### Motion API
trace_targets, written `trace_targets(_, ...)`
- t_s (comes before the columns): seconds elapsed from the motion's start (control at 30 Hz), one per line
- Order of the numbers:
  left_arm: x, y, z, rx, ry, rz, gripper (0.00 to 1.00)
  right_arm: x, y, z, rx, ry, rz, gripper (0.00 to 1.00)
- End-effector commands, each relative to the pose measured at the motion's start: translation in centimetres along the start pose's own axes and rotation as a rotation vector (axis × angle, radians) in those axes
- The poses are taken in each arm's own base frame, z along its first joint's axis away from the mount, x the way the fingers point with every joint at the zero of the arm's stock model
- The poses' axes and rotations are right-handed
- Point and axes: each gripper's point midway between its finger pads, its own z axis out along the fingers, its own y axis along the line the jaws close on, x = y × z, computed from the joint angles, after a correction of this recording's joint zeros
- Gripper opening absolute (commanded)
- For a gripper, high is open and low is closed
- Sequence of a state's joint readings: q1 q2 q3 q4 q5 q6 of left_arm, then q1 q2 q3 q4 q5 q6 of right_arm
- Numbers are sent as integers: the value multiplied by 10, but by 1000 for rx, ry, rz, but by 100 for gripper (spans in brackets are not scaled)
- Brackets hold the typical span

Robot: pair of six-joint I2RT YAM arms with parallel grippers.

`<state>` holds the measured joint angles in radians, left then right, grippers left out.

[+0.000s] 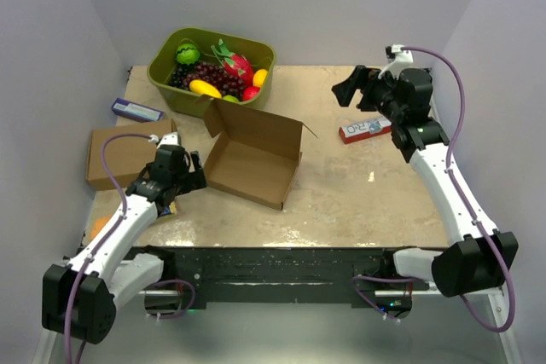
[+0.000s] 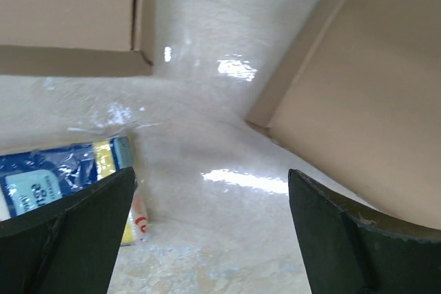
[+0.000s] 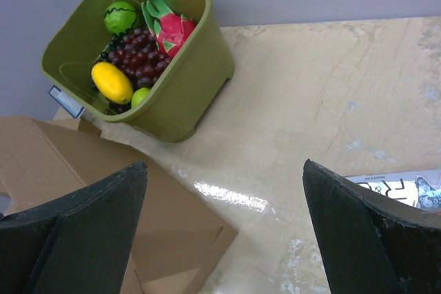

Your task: Fold the paper box

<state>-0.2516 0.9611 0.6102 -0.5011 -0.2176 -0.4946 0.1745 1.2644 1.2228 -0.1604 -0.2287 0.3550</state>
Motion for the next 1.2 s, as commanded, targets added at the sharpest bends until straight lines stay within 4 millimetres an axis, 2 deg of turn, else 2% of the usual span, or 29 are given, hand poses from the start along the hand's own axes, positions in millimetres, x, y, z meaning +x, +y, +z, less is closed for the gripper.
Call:
trace_targets(0.0,-8,22,0,-142,-24,-37,96,-12,15,-12,-59,-46,-25,99)
trace_targets(0.07,-3,30,-4,-191,-7,-83,94,-13,18,-13,-75,-48,-29,99)
trace_targets(0.17,-13,35,-13,-220,-47,-119,95,-14,19,-14,-84,-51,-38,99)
trace_targets(0.37,-3,46,-8,-314,11,-135,100,-16,24,-15,-110,-57,-41,99)
trace_targets(0.47,-1,70,-11,-465,0,-137,99,-24,30,-24,-120,-83,-46,99)
trace_targets(0.63,5,79,-12,-535,11,-166,90,-43,35,-39,-110,-134,-69,99)
trace_targets(0.73,12,79,-3,-543,33,-158,83,-46,33,-42,-93,-140,-85,99)
trace_targets(0.83,28,84,9,-582,88,-136,77,-47,30,-42,-73,-143,-90,99)
trace_targets(1.0,18,77,24,-549,38,-144,69,-47,34,-42,-95,-138,-86,99)
trace_targets(1.1,34,77,34,-533,76,-145,55,-47,33,-42,-93,-140,-85,99)
trace_targets(1.13,46,80,36,-542,108,-147,51,-48,32,-43,-87,-144,-85,99)
trace_targets(1.17,50,75,39,-518,132,-159,43,-46,32,-43,-84,-140,-85,99)
